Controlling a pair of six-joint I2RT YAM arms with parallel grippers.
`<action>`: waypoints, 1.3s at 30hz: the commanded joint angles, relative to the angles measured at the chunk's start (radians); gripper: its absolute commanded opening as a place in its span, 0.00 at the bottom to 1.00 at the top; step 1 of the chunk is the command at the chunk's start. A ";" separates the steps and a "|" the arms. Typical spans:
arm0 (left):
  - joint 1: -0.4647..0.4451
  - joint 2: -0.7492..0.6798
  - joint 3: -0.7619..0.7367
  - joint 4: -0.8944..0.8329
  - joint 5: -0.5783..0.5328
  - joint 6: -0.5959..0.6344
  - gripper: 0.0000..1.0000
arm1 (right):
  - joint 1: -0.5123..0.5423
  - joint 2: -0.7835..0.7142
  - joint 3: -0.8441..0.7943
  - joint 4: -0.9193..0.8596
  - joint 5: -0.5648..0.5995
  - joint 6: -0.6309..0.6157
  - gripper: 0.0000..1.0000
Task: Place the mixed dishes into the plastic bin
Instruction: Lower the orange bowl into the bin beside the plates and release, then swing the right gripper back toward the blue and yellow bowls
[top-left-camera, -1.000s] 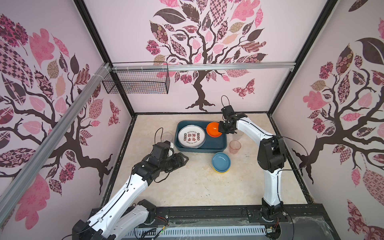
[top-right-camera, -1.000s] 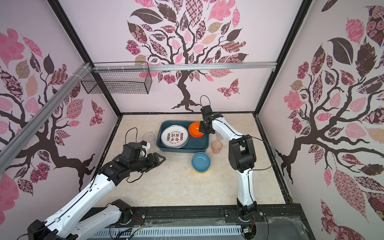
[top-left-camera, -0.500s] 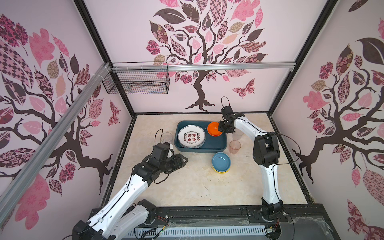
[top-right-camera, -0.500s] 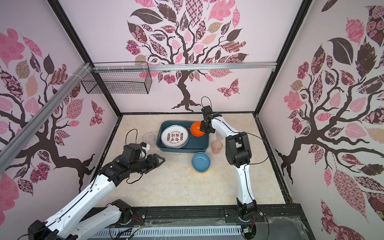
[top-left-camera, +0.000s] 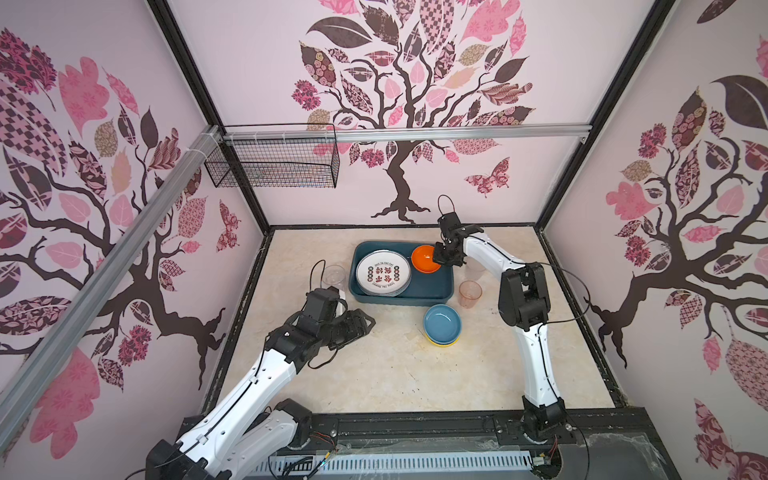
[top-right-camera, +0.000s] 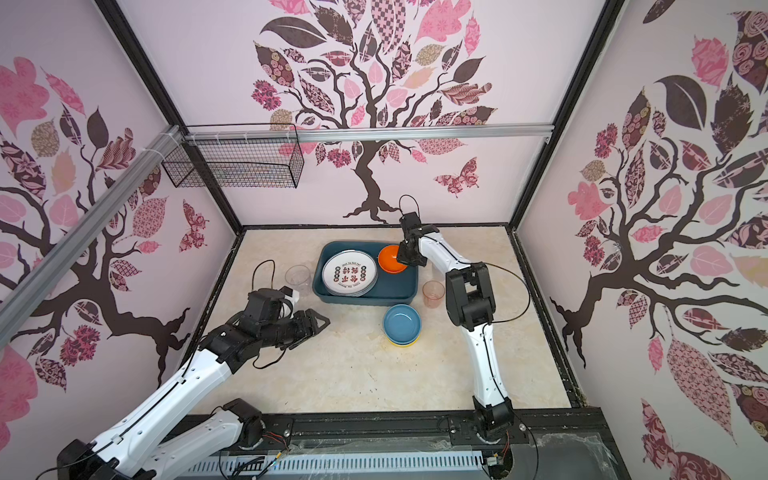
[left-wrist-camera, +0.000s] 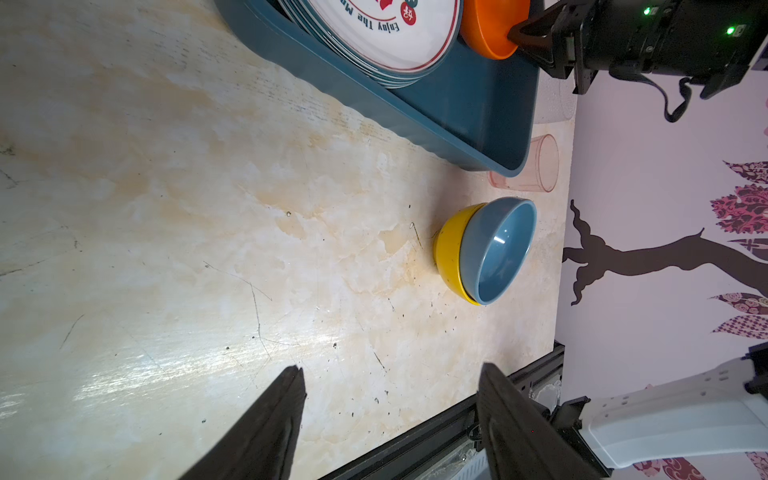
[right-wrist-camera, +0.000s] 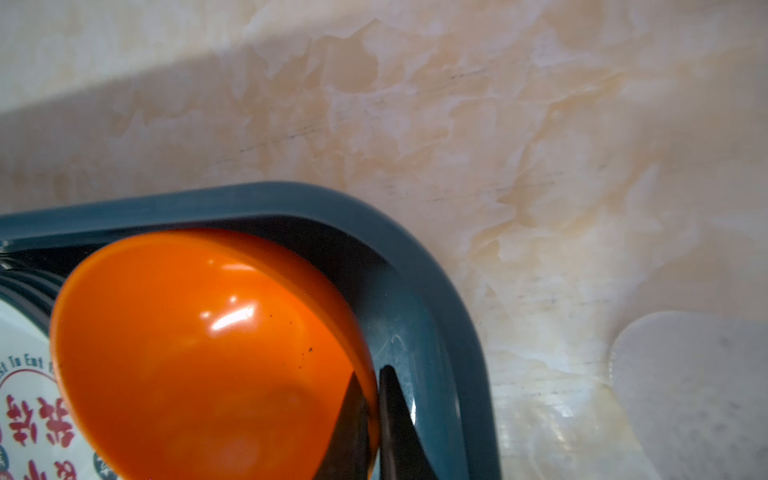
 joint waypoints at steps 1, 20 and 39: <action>0.003 -0.011 -0.029 0.002 -0.006 -0.002 0.69 | -0.006 0.037 0.049 -0.016 -0.001 0.012 0.03; 0.005 -0.009 -0.042 0.021 0.013 -0.008 0.69 | -0.006 -0.033 0.040 -0.026 -0.004 0.017 0.30; 0.003 -0.061 -0.026 -0.013 0.045 0.038 0.69 | -0.005 -0.499 -0.383 0.091 -0.088 0.001 0.37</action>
